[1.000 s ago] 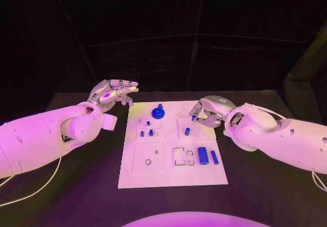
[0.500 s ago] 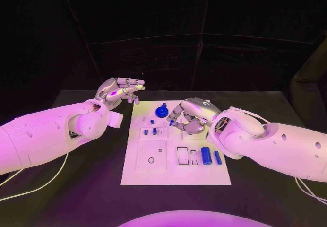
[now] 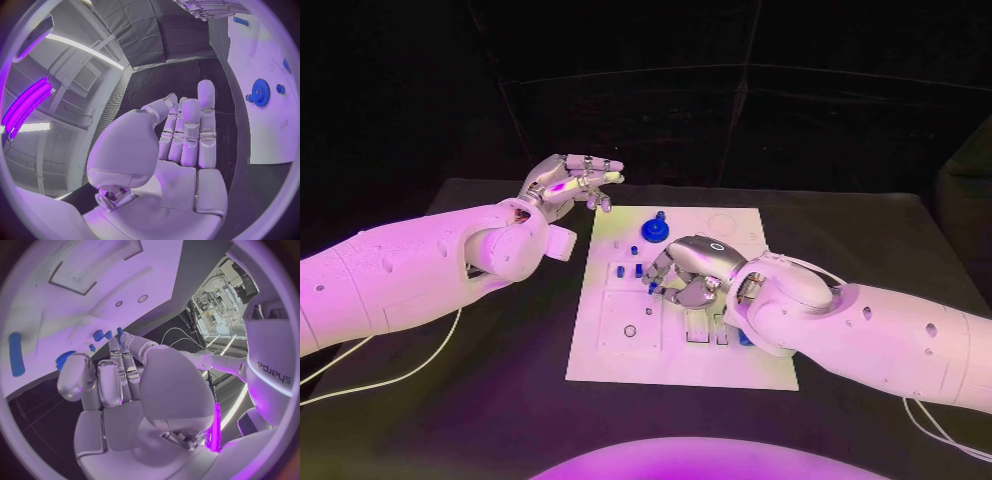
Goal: Assemble the parts on the task board
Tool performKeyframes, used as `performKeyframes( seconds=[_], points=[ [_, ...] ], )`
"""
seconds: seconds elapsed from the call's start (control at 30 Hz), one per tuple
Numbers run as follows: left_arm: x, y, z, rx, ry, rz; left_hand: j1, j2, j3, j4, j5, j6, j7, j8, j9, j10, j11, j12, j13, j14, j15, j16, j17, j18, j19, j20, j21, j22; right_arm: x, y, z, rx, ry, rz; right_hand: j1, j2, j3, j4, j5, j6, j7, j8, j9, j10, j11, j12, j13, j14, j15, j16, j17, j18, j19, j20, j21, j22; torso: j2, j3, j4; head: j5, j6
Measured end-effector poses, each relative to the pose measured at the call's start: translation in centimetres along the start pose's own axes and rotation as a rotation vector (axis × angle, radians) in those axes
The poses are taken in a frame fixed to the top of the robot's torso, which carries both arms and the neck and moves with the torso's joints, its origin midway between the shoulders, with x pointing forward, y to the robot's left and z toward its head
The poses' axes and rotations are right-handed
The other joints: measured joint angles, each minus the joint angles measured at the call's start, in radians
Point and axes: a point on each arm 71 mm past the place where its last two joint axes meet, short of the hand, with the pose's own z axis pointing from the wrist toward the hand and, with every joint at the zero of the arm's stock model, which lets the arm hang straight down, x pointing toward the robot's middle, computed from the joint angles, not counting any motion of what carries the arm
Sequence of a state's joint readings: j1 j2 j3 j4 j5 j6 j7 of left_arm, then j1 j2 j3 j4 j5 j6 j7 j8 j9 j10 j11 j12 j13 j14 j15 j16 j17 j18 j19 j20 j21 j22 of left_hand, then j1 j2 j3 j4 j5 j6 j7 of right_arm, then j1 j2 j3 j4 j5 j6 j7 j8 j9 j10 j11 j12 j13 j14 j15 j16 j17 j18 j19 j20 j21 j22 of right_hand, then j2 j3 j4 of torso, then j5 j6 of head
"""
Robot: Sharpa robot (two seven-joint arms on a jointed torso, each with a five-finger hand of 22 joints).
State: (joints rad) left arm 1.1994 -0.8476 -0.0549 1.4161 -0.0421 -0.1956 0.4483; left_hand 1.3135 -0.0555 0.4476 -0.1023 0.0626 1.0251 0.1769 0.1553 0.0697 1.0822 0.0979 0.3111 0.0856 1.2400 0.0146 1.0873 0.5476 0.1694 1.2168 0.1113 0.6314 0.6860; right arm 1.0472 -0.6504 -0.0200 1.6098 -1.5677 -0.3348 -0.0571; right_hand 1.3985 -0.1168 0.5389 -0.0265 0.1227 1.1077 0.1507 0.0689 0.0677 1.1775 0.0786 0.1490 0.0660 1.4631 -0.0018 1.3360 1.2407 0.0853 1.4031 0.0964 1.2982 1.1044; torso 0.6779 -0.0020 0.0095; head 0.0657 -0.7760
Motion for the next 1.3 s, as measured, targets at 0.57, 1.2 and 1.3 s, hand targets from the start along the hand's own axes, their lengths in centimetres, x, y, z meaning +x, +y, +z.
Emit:
performKeyframes(
  seconds=[0.57, 1.2, 1.3],
  points=[
    [0.3, 0.0, 0.1, 0.0, 0.004, -0.002, 0.0, 0.0, -0.003, -0.003, 0.0, -0.002, 0.002, 0.0, -0.001, -0.005, 0.002, 0.0, 0.0, 0.0, 0.0, 0.0, -0.002, 0.0, 0.0, 0.0, 0.0, -0.001, 2.1, 0.3, 0.3, -0.011, 0.101, -0.052, -0.008, 0.0, 0.001, -0.001, 0.002, 0.0, 0.0, 0.0, 0.0, 0.0, 0.0, -0.004, 0.0, 0.0, 0.0, 0.0, 0.0, 0.0, 0.0, 0.0, 0.0, 0.0, 0.001, 0.0007, -0.0015, 0.025, -0.012],
    [0.3, 0.0, 0.1, 0.0, 0.005, -0.002, 0.0, 0.0, -0.003, -0.003, 0.0, -0.002, 0.002, 0.0, 0.0, -0.009, 0.006, 0.0, 0.0, 0.0, 0.0, 0.0, -0.002, 0.0, 0.0, 0.0, 0.0, 0.0, 2.5, 0.2, 0.7, -0.003, 0.124, -0.09, -0.008, 0.0, 0.001, -0.001, 0.006, 0.0, 0.0, 0.0, 0.0, 0.0, 0.0, -0.004, 0.0, 0.0, 0.0, 0.0, -0.001, 0.0, 0.0, 0.0, 0.0, 0.0, 0.0, 0.0004, -0.0015, 0.028, -0.018],
    [0.3, 0.0, 0.1, 0.0, 0.005, -0.002, 0.0, 0.0, -0.003, -0.003, 0.0, -0.002, 0.002, 0.0, 0.0, -0.009, 0.006, 0.0, 0.0, 0.0, 0.0, 0.0, -0.002, 0.0, 0.0, 0.0, 0.0, 0.0, 2.5, 0.3, 0.7, -0.003, 0.123, -0.093, -0.008, 0.0, 0.001, -0.001, 0.006, 0.0, 0.0, 0.0, 0.0, 0.0, 0.0, -0.004, 0.0, 0.0, 0.0, 0.0, -0.001, 0.0, 0.0, 0.0, 0.0, 0.0, 0.0, 0.0004, -0.0015, 0.028, -0.019]
  ],
)
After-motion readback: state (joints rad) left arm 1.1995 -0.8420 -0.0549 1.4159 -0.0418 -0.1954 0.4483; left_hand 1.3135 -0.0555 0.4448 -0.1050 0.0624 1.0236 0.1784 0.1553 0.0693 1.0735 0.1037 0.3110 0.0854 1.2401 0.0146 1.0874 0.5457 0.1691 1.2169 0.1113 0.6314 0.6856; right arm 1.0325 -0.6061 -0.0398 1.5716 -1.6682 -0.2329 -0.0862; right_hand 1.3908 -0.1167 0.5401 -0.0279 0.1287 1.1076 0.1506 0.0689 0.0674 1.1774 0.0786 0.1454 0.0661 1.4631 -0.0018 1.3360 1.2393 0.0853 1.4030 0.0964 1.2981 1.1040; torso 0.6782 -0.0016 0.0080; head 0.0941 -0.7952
